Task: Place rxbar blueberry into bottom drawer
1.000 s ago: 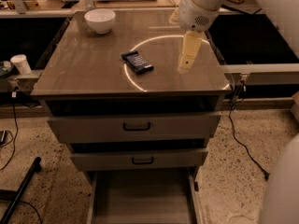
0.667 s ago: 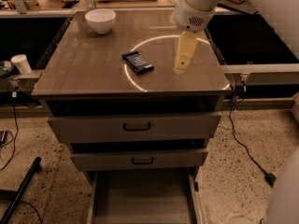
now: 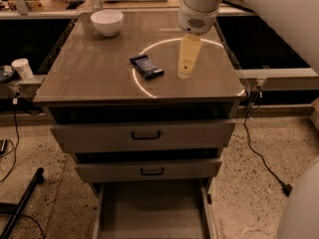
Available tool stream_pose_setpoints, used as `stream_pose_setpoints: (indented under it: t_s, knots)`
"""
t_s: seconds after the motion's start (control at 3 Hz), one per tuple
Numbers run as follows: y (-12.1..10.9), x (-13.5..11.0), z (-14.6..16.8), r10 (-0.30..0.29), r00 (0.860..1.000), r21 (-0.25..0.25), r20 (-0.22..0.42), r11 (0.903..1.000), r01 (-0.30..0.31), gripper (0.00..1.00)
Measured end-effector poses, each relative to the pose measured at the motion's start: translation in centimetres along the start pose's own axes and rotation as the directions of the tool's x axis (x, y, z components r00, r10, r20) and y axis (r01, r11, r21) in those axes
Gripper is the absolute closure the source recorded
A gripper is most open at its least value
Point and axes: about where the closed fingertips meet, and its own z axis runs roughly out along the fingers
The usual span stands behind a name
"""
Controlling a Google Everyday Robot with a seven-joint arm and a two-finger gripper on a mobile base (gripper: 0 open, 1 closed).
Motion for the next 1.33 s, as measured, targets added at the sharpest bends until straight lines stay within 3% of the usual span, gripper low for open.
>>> stream_pose_setpoints:
  t_s: [0.67,1.33]
  knots:
    - [-0.2,0.2,0.1,0.010,1.000,-0.004,0.012,0.9999,-0.010,0.00]
    - [-0.6,-2.6,0.1,-0.030,0.997,-0.004,0.077,0.9995,0.031,0.00]
